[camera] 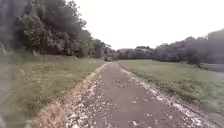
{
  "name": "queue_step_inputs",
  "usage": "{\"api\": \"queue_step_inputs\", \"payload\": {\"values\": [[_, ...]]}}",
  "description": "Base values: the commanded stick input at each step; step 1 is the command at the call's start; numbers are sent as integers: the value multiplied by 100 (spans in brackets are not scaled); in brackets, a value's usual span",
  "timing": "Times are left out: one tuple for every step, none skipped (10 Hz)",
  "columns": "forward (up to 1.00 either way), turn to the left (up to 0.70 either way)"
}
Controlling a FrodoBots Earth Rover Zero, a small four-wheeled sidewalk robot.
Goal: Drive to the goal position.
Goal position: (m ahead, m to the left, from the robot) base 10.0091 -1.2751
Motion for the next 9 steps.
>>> {"api": "queue_step_inputs", "payload": {"values": [[70,0],[70,0],[70,0],[70,0],[70,0],[70,0],[70,0],[70,0],[70,0]]}}
